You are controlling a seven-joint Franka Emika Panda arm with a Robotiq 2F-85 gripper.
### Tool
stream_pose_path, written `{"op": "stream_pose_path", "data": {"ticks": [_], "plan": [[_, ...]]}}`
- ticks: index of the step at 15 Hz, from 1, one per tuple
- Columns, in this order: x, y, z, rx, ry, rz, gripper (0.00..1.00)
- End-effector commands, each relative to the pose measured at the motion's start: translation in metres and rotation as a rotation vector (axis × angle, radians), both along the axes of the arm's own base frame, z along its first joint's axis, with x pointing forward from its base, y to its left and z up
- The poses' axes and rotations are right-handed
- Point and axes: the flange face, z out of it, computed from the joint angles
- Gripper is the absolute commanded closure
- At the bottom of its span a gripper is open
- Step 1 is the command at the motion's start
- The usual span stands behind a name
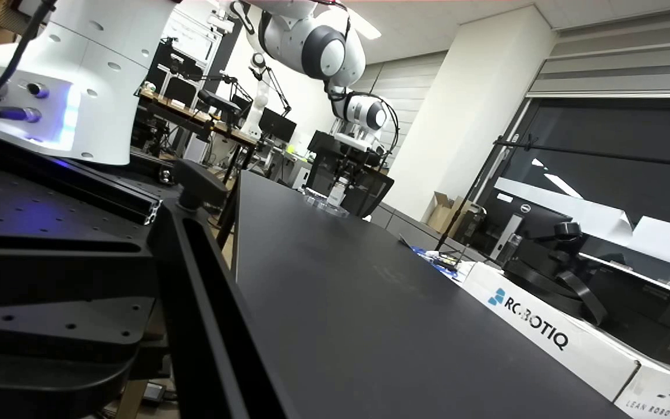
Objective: Put the bottle on the metal thing
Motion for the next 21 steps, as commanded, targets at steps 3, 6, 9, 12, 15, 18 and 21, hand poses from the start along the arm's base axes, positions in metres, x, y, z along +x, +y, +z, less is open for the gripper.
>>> {"op": "stream_pose_path", "data": {"ticks": [3, 6, 9, 12, 15, 18, 21], "plan": [[0.002, 0.0001, 0.0036, 0.002, -0.031, 0.002, 0.69], [0.0023, -0.0005, 0.0033, 0.0, -0.035, 0.003, 0.69], [0.0018, -0.0013, 0.0022, -0.002, -0.03, 0.001, 0.69], [0.0018, -0.0007, 0.0008, 0.002, -0.031, -0.001, 0.69], [0.003, 0.0002, -0.0001, 0.004, -0.027, -0.005, 0.69], [0.0028, 0.0006, -0.0009, 0.007, -0.026, -0.01, 0.19], [0.0043, 0.0013, -0.001, 0.011, -0.042, -0.014, 0.02]]}}
